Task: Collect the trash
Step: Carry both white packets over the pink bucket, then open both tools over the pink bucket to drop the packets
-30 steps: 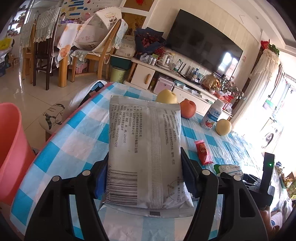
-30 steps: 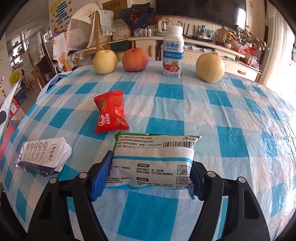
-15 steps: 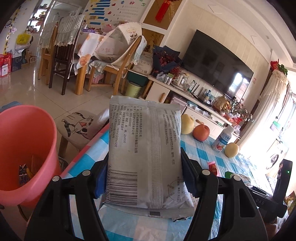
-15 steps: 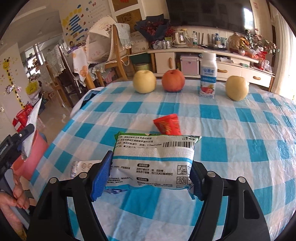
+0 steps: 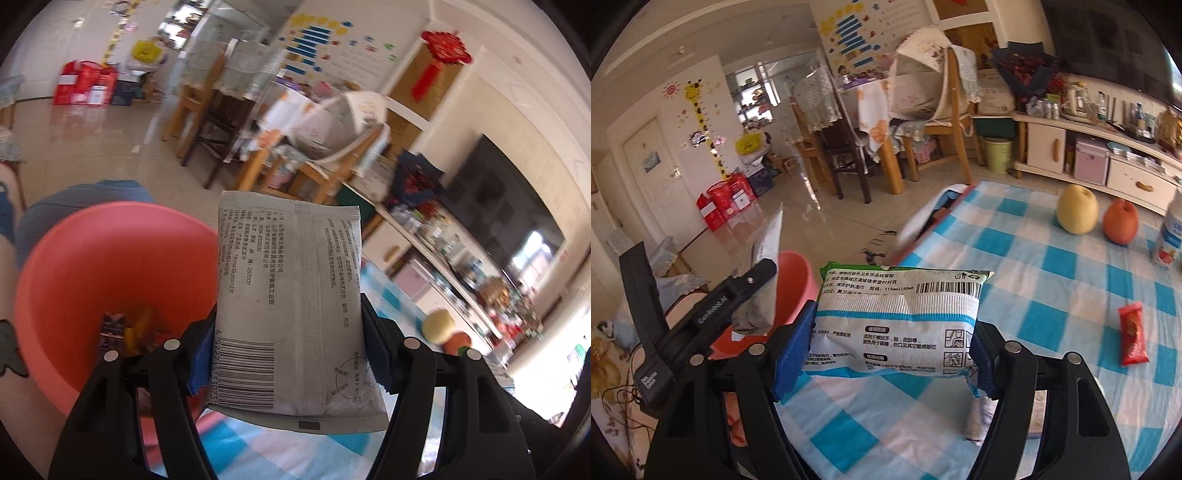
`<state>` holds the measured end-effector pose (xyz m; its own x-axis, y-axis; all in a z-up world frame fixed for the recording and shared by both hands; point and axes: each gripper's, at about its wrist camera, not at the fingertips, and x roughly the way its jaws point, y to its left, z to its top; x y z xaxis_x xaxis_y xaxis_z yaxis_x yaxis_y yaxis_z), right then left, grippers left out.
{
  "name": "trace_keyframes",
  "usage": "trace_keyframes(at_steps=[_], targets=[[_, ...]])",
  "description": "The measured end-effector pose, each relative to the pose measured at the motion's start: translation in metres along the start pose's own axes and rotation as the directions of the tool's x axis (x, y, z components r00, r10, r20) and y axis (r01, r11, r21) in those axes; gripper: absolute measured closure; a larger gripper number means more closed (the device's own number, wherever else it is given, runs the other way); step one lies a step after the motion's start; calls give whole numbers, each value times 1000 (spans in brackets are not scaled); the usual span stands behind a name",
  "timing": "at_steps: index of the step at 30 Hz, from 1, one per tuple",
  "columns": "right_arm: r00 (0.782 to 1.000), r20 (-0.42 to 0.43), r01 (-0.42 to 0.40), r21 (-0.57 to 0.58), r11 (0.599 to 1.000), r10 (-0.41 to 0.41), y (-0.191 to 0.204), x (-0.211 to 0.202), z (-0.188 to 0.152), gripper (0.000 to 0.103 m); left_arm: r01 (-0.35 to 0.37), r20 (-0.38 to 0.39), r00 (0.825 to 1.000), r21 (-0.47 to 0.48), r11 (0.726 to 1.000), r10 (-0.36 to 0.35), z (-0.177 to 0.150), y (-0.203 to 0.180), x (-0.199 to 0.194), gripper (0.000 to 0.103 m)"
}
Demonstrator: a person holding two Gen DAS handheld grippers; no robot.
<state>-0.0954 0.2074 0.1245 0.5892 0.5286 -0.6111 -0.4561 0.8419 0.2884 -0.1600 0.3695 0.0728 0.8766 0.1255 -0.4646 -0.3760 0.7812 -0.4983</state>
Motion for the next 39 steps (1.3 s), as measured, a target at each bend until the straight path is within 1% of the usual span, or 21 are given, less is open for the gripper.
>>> trace_keyframes(at_steps=[4, 9, 13, 15, 16, 17, 19, 21, 23, 24, 27, 31, 35, 37, 39], targets=[[998, -17, -64, -63, 996, 63, 44, 27, 15, 29, -73, 14, 997, -100, 992, 75, 13, 35, 0, 35], [991, -48, -126, -111, 986, 121, 85, 64, 27, 30, -124, 5, 992, -197, 972, 128, 25, 75, 3, 35], [984, -75, -172, -117, 978, 164, 107, 93, 34, 29, -134, 11, 990, -206, 969, 140, 35, 89, 5, 34], [983, -78, -175, -117, 978, 167, 114, 105, 37, 29, -134, 13, 990, -211, 968, 140, 38, 93, 6, 33], [982, -81, -179, -111, 978, 171, 116, 110, 39, 23, -135, 15, 990, -211, 968, 141, 38, 94, 6, 32], [979, -84, -191, -102, 976, 183, 116, 113, 40, 21, -143, 16, 989, -205, 968, 149, 39, 95, 7, 29], [980, -65, -195, -75, 978, 190, 114, 113, 42, 18, -122, 26, 991, -194, 973, 129, 39, 93, 6, 29], [980, -52, -194, -52, 980, 191, 108, 111, 43, 15, -123, 29, 991, -179, 976, 130, 40, 91, 9, 25], [981, -40, -192, -36, 981, 190, 101, 107, 41, 14, -128, 32, 990, -167, 978, 135, 41, 87, 10, 19], [982, -34, -186, -27, 982, 186, 97, 104, 40, 14, -132, 37, 990, -166, 977, 139, 39, 84, 9, 17], [986, -23, -163, -15, 987, 162, 87, 96, 35, 11, -132, 50, 989, -166, 977, 142, 38, 81, 6, 15], [991, -11, -131, 0, 991, 131, 74, 80, 26, 10, -127, 47, 990, -143, 982, 135, 34, 73, 6, 14], [997, 2, -78, -1, 997, 78, 61, 65, 15, 9, -97, 80, 991, -95, 991, 104, 31, 62, 5, 10], [999, 9, -51, -4, 999, 51, 54, 56, 9, 9, -61, 115, 991, -60, 996, 68, 27, 52, 4, 8], [1000, 15, -24, -3, 1000, 24, 46, 47, 3, 8, -24, 167, 986, -23, 999, 28, 22, 43, -1, 6]])
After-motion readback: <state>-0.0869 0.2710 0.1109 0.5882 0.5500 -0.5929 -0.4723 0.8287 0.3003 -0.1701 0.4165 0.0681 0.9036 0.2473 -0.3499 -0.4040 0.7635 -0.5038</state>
